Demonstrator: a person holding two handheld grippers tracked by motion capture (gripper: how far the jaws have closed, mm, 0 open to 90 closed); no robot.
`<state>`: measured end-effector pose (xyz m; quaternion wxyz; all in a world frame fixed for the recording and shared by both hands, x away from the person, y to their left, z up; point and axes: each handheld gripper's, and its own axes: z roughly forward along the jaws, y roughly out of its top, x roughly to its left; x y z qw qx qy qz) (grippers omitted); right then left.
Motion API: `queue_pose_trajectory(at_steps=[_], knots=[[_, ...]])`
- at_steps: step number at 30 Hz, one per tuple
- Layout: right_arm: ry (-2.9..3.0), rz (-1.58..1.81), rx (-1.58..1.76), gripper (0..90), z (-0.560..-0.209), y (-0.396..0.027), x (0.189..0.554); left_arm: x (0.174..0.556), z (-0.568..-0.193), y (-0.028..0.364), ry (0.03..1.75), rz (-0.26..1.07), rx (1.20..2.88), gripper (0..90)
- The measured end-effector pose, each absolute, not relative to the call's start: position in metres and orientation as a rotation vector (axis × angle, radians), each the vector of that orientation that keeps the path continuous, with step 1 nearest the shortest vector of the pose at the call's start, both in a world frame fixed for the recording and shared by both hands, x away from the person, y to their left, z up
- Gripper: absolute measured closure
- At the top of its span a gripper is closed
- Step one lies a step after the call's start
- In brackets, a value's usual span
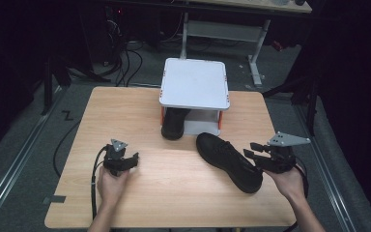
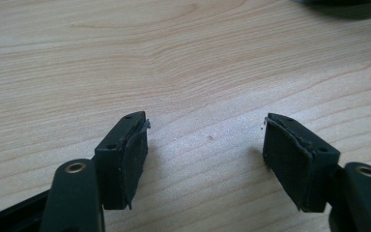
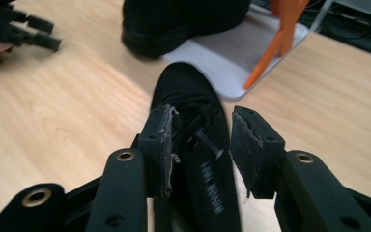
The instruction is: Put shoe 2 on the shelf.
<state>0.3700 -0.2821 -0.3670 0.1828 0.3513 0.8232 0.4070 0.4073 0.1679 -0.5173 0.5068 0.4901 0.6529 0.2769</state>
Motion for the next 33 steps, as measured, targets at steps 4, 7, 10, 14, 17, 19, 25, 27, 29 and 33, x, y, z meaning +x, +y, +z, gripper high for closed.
queue_pose_trajectory(at_steps=[4, 7, 10, 14, 17, 19, 25, 27, 29, 33], knots=[[2.334, 1.156, 0.983, 63.4, -0.373, -0.282, 0.361, 0.407, -0.517, 0.168, 1.574, 0.668, 1.182, 33.1], [2.371, 1.136, 0.990, 64.0, -0.382, -0.280, 0.354, 0.407, -0.517, 0.168, 1.574, 0.668, 1.182, 33.1], [2.402, 1.098, 0.996, 64.5, -0.390, -0.279, 0.350, 0.407, -0.517, 0.168, 1.574, 0.668, 1.182, 33.1], [2.443, 1.061, 1.017, 65.7, -0.405, -0.279, 0.348, 0.407, -0.517, 0.168, 1.574, 0.668, 1.182, 33.0], [2.449, 1.045, 1.033, 66.2, -0.412, -0.280, 0.349, 0.407, -0.517, 0.168, 1.574, 0.667, 1.182, 33.1], [2.448, 1.037, 1.033, 67.3, -0.415, -0.280, 0.350, 0.407, -0.517, 0.168, 1.574, 0.667, 1.182, 33.0], [2.510, 0.940, 0.989, 68.2, -0.420, -0.266, 0.359, 0.407, -0.517, 0.168, 1.574, 0.667, 1.183, 33.0], [2.520, 0.891, 0.959, 68.5, -0.422, -0.259, 0.361, 0.407, -0.517, 0.168, 1.574, 0.668, 1.183, 33.0], [2.519, 0.879, 0.954, 68.6, -0.423, -0.257, 0.362, 0.407, -0.517, 0.168, 1.574, 0.667, 1.184, 33.0], [2.524, 0.855, 0.969, 69.6, -0.427, -0.252, 0.367, 0.407, -0.517, 0.168, 1.574, 0.668, 1.184, 33.0]])
